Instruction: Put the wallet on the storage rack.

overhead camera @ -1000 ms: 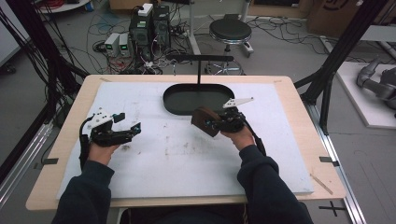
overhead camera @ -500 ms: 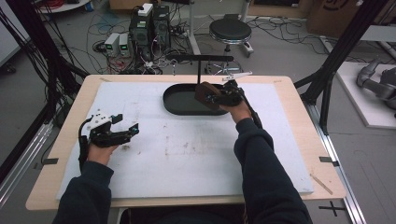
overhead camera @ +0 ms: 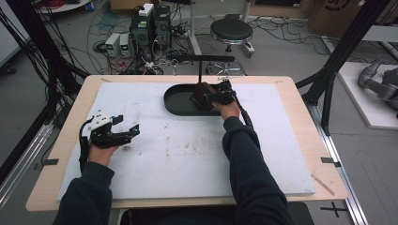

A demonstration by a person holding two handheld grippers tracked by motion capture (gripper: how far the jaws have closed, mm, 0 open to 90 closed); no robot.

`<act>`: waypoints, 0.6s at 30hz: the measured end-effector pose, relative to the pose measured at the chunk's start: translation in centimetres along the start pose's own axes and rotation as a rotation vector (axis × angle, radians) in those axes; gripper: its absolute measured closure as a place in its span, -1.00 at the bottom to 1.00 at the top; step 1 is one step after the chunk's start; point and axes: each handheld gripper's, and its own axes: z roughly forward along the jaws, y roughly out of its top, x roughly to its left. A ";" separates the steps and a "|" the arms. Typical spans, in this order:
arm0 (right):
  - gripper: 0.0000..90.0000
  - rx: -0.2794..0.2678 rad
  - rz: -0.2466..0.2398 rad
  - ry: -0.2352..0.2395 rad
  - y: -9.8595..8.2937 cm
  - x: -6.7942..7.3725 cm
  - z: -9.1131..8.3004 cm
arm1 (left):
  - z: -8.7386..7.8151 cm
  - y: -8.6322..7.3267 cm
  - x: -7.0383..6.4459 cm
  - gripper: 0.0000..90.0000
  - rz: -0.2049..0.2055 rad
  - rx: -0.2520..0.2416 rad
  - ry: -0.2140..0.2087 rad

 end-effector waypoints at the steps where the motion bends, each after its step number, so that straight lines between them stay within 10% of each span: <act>1: 0.15 -0.010 0.006 -0.014 0.0 -0.1 -0.1 | 0.0 0.0 0.0 -0.55 -0.004 -0.002 0.002; 4: -0.10 -0.033 -0.004 -0.096 0.4 -0.3 -1.2 | -0.1 -0.1 0.1 -0.55 -0.006 0.003 0.004; 18: -0.21 -0.085 -0.161 -0.116 0.2 -1.6 -12.1 | -0.2 -0.1 0.1 -0.54 -0.012 -0.001 0.002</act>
